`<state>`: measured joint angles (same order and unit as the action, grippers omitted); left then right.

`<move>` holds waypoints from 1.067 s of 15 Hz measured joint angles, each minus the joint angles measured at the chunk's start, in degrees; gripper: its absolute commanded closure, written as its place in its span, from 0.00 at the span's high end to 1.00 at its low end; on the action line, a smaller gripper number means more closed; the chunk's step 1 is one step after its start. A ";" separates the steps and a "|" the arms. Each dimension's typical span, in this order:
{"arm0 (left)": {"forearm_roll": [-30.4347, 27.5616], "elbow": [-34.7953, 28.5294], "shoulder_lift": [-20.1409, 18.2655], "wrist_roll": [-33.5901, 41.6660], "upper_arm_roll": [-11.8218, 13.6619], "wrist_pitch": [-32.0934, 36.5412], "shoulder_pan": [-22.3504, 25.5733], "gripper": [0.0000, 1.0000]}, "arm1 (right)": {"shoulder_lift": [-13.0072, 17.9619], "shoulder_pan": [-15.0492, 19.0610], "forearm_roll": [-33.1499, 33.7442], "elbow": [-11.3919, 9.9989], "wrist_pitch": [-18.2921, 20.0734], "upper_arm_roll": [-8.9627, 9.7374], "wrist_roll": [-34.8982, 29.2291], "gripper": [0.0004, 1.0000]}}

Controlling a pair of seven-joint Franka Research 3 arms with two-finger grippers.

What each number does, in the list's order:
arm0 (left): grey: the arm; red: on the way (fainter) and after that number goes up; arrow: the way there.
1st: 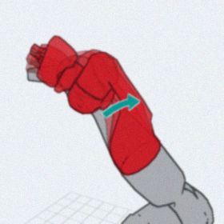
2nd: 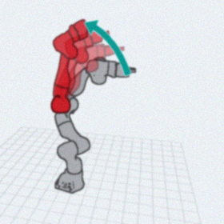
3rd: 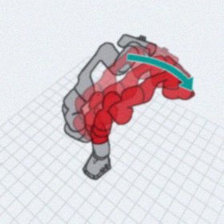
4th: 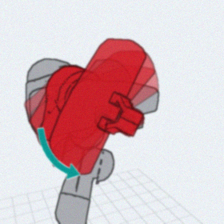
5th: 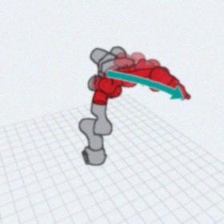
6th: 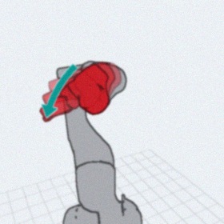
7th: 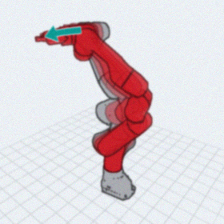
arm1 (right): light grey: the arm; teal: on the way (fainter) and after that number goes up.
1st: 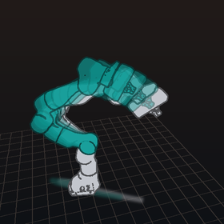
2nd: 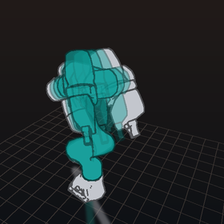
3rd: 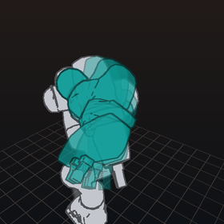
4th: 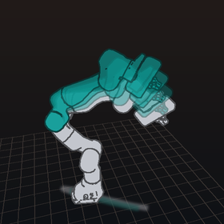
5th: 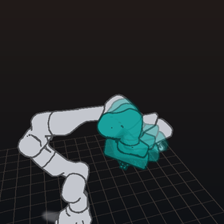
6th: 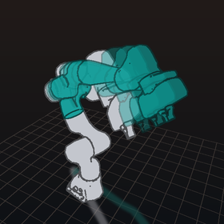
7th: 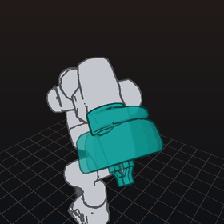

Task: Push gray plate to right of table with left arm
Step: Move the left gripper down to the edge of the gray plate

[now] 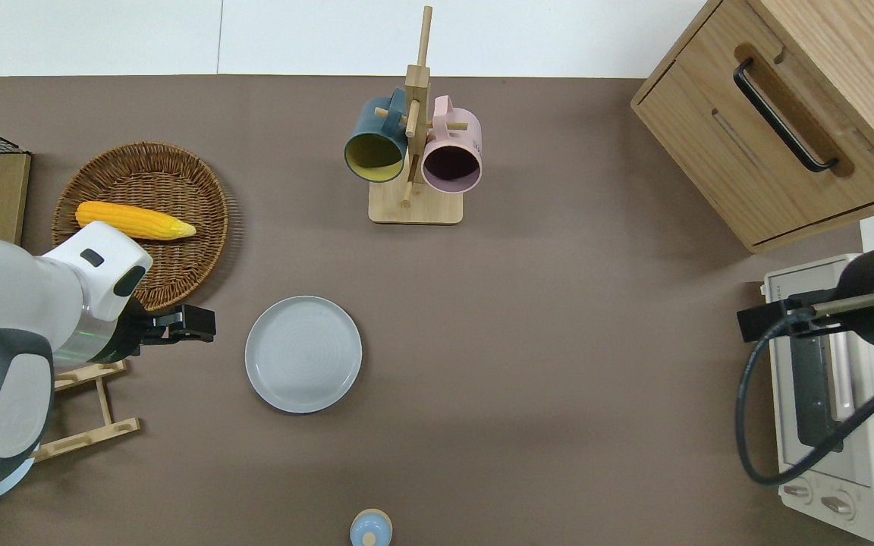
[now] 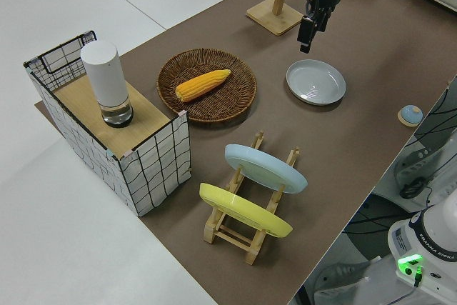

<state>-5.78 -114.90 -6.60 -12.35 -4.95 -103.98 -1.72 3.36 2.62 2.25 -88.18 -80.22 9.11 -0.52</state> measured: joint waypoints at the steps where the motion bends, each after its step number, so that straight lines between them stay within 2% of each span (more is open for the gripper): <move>1: 0.00 -0.65 0.16 0.00 0.00 -0.77 0.00 0.98 | 0.00 0.00 0.00 0.00 0.00 0.00 0.00 1.00; 11: 0.00 -2.17 2.08 0.09 -0.07 -2.79 -0.01 0.95 | 0.00 0.00 0.00 0.00 0.00 0.00 0.00 1.00; 16: 0.00 -6.31 2.97 0.12 -0.75 -7.29 -0.12 0.95 | 0.00 0.00 0.00 0.00 0.00 0.00 0.00 1.00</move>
<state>-5.78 -121.21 -3.62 -12.22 -5.70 -111.27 -1.84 3.36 2.62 2.25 -88.18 -80.22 9.11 -0.52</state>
